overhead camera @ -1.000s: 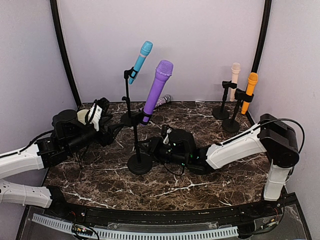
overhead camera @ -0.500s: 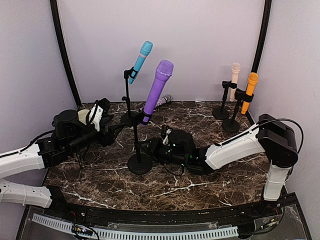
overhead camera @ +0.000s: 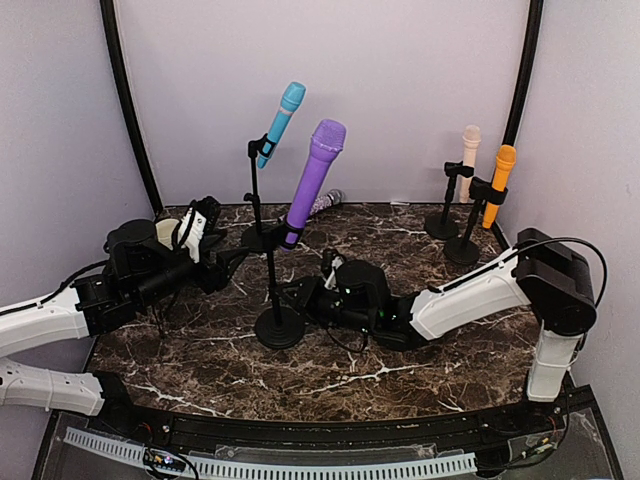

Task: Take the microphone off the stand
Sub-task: Unscrew the knob on the stand of the microphone stand.

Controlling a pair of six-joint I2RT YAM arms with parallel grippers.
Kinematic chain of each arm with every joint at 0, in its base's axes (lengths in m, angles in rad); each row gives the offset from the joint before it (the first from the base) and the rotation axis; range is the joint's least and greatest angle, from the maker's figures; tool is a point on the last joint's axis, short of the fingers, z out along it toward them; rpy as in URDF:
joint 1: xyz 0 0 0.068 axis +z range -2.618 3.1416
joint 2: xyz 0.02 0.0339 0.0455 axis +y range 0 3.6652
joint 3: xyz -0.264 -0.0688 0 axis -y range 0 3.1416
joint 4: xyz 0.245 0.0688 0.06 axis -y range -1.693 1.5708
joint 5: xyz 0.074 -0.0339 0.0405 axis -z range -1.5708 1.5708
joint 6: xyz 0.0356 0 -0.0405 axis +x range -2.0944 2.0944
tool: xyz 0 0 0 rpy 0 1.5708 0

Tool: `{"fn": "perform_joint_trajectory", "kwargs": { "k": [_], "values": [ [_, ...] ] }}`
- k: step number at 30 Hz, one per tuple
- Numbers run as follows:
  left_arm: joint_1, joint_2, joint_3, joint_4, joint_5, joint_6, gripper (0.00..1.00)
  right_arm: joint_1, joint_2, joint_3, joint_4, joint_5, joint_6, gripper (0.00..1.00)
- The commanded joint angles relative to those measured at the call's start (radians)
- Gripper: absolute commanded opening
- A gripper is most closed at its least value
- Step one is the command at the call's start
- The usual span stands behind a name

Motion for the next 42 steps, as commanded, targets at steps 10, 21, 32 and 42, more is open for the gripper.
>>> {"fn": "perform_joint_trajectory", "kwargs": {
  "k": [10, 21, 32, 42],
  "values": [
    [-0.006, -0.006, 0.009, 0.017, 0.008, 0.011, 0.62, 0.058, -0.040, 0.061, -0.135, 0.246, -0.445, 0.06],
    [-0.006, 0.003, 0.007, 0.017, 0.007, 0.014, 0.62, 0.121, -0.002, 0.094, -0.135, 0.404, -0.782, 0.09],
    [-0.005, 0.010, 0.007, 0.018, 0.007, 0.012, 0.62, 0.127, -0.057, 0.053, -0.080, 0.378, -0.790, 0.45],
    [-0.006, 0.009, 0.007, 0.018, 0.012, 0.010, 0.62, 0.092, -0.185, -0.094, -0.077, 0.304, -0.555, 0.71]
  ]
}}
